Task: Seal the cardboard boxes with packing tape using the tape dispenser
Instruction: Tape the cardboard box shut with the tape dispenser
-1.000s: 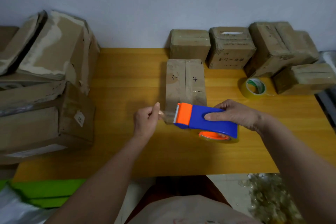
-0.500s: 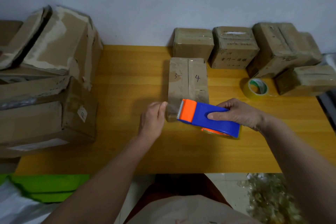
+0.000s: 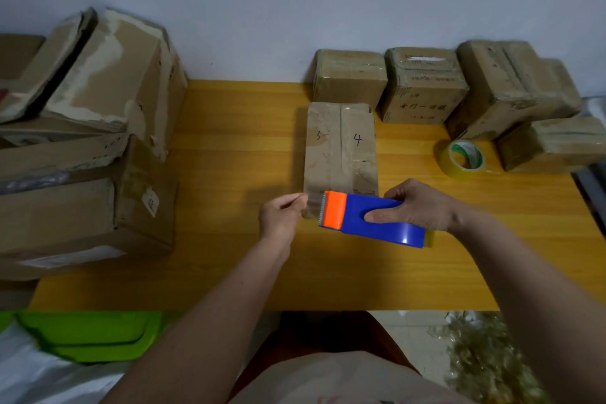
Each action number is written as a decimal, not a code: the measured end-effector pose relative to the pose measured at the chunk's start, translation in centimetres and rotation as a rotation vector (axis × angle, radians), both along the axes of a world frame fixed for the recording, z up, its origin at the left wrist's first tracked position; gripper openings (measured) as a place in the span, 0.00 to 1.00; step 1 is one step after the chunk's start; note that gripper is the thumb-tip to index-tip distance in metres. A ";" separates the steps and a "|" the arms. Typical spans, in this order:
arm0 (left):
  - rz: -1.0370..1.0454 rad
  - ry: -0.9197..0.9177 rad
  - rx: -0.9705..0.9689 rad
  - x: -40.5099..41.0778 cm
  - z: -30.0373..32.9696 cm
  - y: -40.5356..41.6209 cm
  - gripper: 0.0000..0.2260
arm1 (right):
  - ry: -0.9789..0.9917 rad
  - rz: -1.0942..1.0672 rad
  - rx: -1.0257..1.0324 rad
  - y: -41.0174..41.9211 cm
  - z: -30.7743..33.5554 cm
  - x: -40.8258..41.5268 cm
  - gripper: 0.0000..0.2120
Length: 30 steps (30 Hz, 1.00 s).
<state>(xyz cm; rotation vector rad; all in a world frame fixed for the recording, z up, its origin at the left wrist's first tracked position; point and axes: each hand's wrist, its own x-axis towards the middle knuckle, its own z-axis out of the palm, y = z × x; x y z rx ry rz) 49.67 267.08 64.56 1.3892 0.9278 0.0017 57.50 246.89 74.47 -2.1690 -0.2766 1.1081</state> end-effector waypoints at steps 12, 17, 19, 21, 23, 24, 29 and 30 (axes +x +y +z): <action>0.060 0.170 0.516 0.5 -2.7 -1.6 0.10 | -0.303 0.070 -0.342 2.9 -1.0 0.8 0.22; 0.013 0.250 0.550 1.5 -3.5 -1.4 0.11 | -0.347 0.068 -0.414 4.2 -1.1 1.0 0.23; 0.011 0.276 0.548 1.6 -3.9 -1.6 0.11 | -0.356 0.085 -0.460 4.7 -1.2 1.1 0.24; 0.024 0.284 0.537 1.4 -4.2 -2.1 0.11 | -0.366 0.104 -0.491 5.0 -1.2 1.2 0.25; 0.039 0.274 0.528 1.1 -4.4 -2.3 0.10 | -0.380 0.114 -0.504 5.2 -1.1 1.2 0.25; 0.044 0.271 0.527 1.1 -4.5 -2.4 0.10 | -0.385 0.117 -0.511 5.3 -1.2 1.3 0.25; 0.024 0.190 0.426 1.1 -4.5 -2.0 0.11 | -0.389 0.134 -0.561 5.9 -1.5 1.5 0.26; -0.001 0.188 0.405 1.1 -4.8 -1.6 0.12 | -0.387 0.133 -0.562 5.9 -1.5 1.6 0.26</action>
